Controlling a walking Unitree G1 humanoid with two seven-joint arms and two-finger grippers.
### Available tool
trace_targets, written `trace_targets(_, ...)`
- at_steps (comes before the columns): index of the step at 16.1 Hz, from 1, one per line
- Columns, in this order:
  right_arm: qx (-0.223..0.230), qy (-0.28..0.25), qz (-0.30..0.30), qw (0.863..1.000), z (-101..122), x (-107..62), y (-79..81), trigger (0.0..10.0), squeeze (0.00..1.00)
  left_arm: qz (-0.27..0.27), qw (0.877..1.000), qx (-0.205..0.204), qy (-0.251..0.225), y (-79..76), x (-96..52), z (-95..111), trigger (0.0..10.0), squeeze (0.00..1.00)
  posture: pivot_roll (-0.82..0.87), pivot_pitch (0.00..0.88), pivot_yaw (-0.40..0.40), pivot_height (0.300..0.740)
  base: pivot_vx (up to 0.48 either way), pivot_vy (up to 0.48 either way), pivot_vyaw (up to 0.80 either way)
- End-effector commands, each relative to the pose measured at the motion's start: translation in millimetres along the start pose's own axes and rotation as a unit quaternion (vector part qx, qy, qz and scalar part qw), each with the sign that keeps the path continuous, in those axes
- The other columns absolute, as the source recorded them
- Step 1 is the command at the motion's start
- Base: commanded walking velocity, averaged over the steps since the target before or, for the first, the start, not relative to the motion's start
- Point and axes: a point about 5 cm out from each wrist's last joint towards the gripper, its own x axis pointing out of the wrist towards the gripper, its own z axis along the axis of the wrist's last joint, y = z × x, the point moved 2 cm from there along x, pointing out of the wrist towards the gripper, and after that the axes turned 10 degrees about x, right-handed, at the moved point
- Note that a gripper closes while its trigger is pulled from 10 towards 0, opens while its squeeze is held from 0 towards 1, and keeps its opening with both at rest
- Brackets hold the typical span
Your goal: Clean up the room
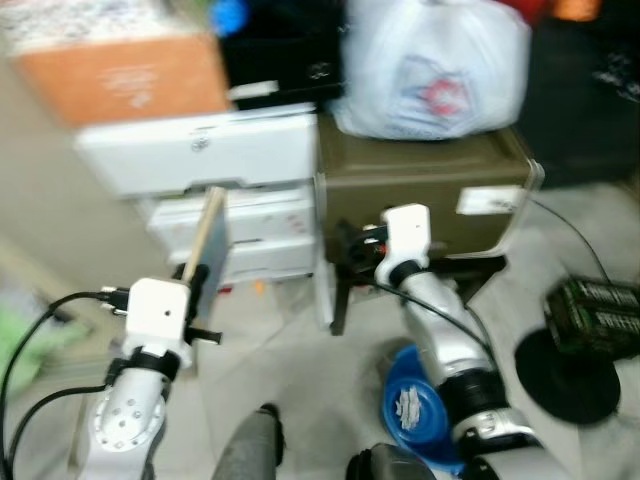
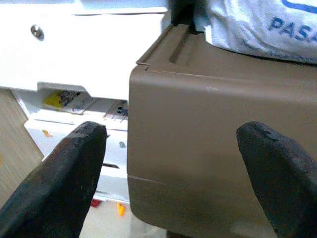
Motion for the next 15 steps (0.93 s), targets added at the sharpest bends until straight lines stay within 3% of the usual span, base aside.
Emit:
trace_targets(1,0.005,0.001,0.009,1.000,-1,0.9,6.4,10.0,0.00,0.017,1.000,0.014,-0.011,7.9,0.0,4,10.0,0.00,0.11,0.141,-0.040,0.740,0.000,0.000,0.80)
trace_targets(6,0.004,0.001,0.009,1.000,-1,-0.3,6.2,10.0,0.00,0.070,0.997,0.037,0.011,17.5,0.4,-4,10.0,0.00,0.11,0.146,-0.041,0.740,0.000,0.000,0.80)
trace_targets(9,0.005,0.000,0.010,1.000,-1,-0.3,6.9,10.0,0.00,0.064,0.998,0.022,0.010,17.2,1.1,-5,10.0,0.00,0.11,0.148,-0.040,0.740,0.000,0.000,0.80)
trace_targets(15,0.003,-0.002,0.012,1.000,0,-0.4,6.7,10.0,0.00,0.100,0.994,0.037,0.024,21.6,2.2,-8,10.0,0.00,0.11,0.147,-0.041,0.740,0.000,0.000,0.80)
